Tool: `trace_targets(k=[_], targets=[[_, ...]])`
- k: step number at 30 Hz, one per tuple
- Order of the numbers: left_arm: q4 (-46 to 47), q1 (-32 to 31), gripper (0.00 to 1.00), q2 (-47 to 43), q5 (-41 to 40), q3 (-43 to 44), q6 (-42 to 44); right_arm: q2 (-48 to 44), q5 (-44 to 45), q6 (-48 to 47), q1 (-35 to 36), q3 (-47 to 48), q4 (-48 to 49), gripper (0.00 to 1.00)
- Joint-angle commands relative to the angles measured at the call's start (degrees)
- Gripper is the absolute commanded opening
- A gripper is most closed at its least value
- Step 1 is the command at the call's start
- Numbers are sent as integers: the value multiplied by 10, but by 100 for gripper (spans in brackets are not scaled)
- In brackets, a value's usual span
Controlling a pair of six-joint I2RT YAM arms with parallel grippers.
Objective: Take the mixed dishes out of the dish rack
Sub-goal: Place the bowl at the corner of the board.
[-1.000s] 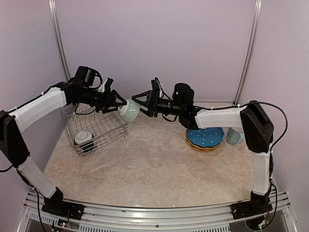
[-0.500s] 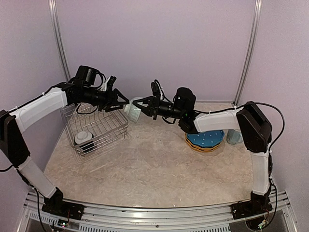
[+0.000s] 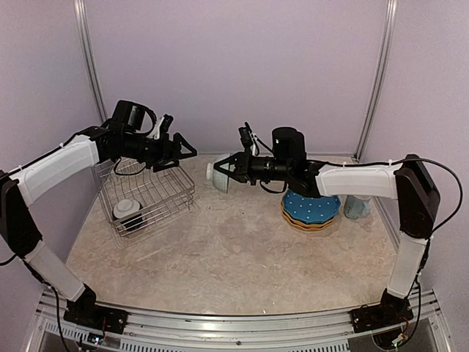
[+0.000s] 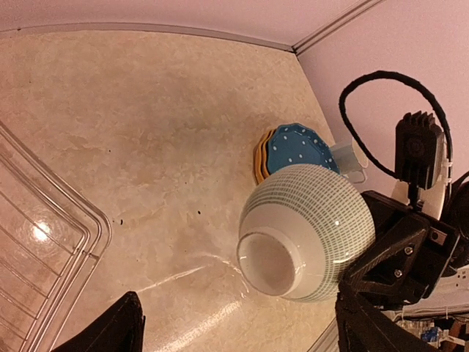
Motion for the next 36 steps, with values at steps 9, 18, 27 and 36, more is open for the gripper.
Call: trace_targets(k=[9,18,27,36], targets=[[-29,2,92,-48,-121,-3,18,-193,344,-270,-3,-85,-451,0],[-34,4,92,-51,-136,-2,18,-316,495,-233,-3,-175,-634,0],[-37,10,92,-51,-141,0,16,-430,579,-145,-28,-242,-738,0],[-38,11,92,-58,-148,-2,18,-422,521,-172,-135,-293,-687,0]])
